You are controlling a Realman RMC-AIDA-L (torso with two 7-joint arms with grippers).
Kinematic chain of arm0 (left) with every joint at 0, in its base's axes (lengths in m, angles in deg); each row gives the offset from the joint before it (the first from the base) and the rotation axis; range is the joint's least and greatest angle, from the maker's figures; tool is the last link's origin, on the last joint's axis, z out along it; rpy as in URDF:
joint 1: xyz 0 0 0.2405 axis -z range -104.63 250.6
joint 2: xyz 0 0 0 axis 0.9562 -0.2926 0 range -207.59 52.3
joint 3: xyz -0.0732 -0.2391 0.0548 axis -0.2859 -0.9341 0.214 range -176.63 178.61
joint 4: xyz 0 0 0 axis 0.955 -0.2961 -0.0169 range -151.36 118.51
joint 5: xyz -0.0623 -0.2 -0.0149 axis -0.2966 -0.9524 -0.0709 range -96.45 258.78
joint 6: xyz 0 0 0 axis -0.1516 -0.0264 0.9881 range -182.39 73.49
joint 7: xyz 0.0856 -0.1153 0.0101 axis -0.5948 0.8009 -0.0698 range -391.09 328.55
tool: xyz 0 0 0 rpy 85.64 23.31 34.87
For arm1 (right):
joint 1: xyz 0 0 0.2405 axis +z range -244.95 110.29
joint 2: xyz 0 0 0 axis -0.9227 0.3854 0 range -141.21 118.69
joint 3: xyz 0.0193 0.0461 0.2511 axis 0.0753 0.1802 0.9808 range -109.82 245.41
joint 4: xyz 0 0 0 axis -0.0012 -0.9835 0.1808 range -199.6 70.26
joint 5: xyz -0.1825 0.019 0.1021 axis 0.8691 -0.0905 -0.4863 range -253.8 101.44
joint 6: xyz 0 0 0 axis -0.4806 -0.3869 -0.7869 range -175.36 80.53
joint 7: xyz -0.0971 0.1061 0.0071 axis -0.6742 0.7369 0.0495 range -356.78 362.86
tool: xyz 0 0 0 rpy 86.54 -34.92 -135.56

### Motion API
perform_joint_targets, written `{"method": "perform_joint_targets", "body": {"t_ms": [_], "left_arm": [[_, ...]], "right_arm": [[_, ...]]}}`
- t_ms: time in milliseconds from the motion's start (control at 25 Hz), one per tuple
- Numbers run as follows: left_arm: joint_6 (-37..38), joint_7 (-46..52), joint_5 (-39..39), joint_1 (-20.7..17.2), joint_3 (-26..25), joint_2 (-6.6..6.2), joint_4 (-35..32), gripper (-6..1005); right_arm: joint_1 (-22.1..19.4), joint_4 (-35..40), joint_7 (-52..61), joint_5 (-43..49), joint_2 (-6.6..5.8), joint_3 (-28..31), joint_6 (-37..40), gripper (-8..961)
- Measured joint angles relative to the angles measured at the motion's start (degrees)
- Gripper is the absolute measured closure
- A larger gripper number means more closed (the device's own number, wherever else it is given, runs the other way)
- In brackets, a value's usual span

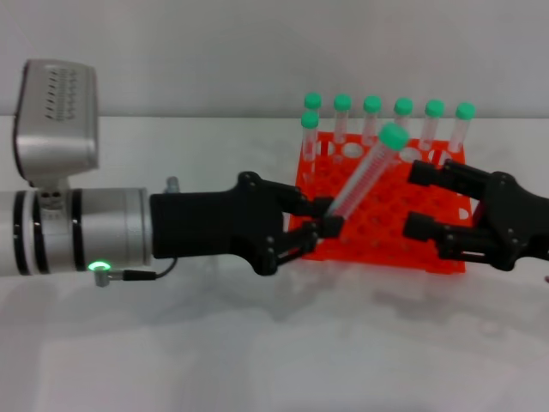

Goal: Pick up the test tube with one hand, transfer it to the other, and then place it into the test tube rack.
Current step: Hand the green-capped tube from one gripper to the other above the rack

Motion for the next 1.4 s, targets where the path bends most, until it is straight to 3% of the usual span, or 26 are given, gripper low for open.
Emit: {"method": "perform_joint_targets", "body": {"t_ms": [280,680,1120,1400], "left_arm": [[-0.4,-1.2,-0.8,0.6,3.5,0.16,0.3,803],[-1.1,-1.2,-0.7,0.5,4.5,0.18,0.3,801],[-1.1,-1.3,-0.1,0.8,4.5,-0.04,1.4,799],[-1.2,-1.3,0.6,0.8,4.2,-0.1,1.6,798]], "right_arm": [[-0.2,0.9,-1.1,0.2,2.0,0.0,-1.5,84],[-0.7,1.1,-2.8,-0.1,2.48,0.5,-1.7,85],[-0.8,1.6,-3.5,0.0,3.81,0.5,-3.1,486],[-0.8,1.7,-3.7,0.1,4.13,0.1,-3.7,633]]}}
